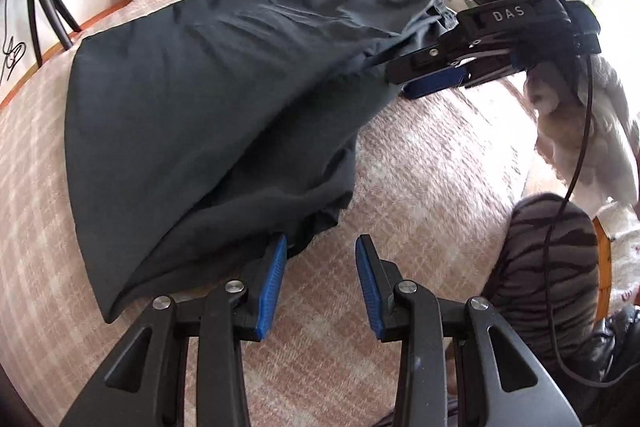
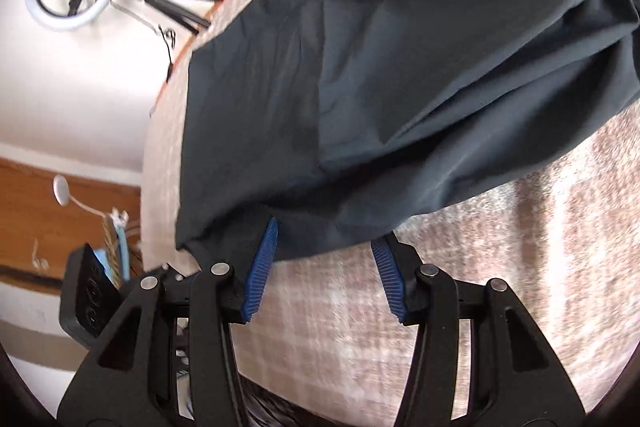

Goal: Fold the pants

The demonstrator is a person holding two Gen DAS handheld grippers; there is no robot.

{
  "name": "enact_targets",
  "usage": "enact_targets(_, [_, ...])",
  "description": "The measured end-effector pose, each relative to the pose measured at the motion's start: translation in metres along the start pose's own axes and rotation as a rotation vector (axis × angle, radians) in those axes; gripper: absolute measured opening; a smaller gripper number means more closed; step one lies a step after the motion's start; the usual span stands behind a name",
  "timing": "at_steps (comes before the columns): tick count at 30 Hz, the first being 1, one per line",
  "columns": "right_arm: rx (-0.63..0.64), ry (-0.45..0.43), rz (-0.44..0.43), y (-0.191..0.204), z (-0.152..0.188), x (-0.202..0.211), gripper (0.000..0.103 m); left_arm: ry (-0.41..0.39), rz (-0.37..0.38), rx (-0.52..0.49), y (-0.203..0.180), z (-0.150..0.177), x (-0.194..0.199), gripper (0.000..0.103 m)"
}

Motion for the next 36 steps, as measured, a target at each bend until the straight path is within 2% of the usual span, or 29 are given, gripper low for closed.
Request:
enact_targets(6, [-0.103, -0.096, -0.061, -0.015, -0.005, 0.007, 0.05, -0.002, -0.088, 0.043, -0.006, -0.017, -0.009, 0.033])
enact_targets(8, [-0.109, -0.114, -0.059, -0.016, -0.005, 0.008, 0.04, -0.003, -0.114, 0.063, -0.008, -0.021, -0.015, 0.033])
enact_targets(10, [-0.113, -0.116, -0.061, -0.018, -0.007, 0.009, 0.018, -0.015, -0.135, 0.074, -0.01, -0.024, -0.019, 0.033])
enact_targets(13, [-0.102, -0.121, -0.061, -0.017, -0.008, 0.01, 0.011, -0.034, -0.105, 0.098, -0.005, -0.026, -0.017, 0.033])
enact_targets(14, [-0.095, -0.124, -0.057, -0.015, -0.007, 0.01, 0.01, -0.052, -0.061, 0.104, -0.003, -0.025, -0.014, 0.032])
enact_targets(15, [-0.089, -0.125, -0.056, -0.013, -0.008, 0.011, 0.01, -0.068, -0.026, 0.108, -0.002, -0.024, -0.011, 0.026])
enact_targets(16, [-0.079, -0.128, -0.053, -0.011, -0.008, 0.012, 0.009, -0.086, 0.016, 0.111, -0.001, -0.023, -0.009, 0.006])
enact_targets(17, [-0.064, -0.133, -0.049, -0.007, -0.008, 0.014, 0.009, -0.103, 0.038, 0.108, 0.001, -0.022, -0.005, 0.004])
enact_targets(20, [-0.033, -0.154, -0.042, 0.002, -0.011, 0.019, 0.007, -0.132, 0.085, 0.093, 0.003, -0.019, 0.004, 0.001])
enact_targets(24, [-0.037, -0.119, 0.057, -0.009, -0.012, 0.008, 0.007, -0.124, 0.132, 0.068, 0.002, -0.013, 0.009, 0.0])
enact_targets(27, [-0.043, -0.098, 0.053, -0.014, -0.009, 0.008, 0.007, -0.05, 0.148, 0.008, -0.005, -0.004, 0.001, 0.0])
enact_targets(30, [-0.068, -0.071, 0.024, -0.017, -0.003, 0.018, 0.009, -0.009, 0.145, -0.047, -0.011, 0.009, -0.001, 0.0])
enact_targets(33, [0.014, -0.054, 0.005, 0.001, 0.009, 0.023, 0.009, -0.053, 0.141, -0.025, -0.005, 0.009, 0.015, 0.0])
enact_targets(35, [0.099, -0.005, -0.01, 0.019, 0.018, 0.018, 0.01, -0.097, 0.13, -0.006, 0.0, 0.002, 0.028, 0.0])
enact_targets(36, [0.148, 0.03, -0.019, 0.031, 0.024, 0.011, 0.014, -0.111, 0.122, -0.005, 0.003, 0.0, 0.032, 0.0])
Point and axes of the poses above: each gripper's, at about its wrist camera, not at the fingertips, and x roughly against the way its jaws point, y to its left, z to its underside, the point moved 1 cm from there along -x, roughly the way its jaws point, and after that the axes turned 8 degrees about -z, right-handed, at the moved point
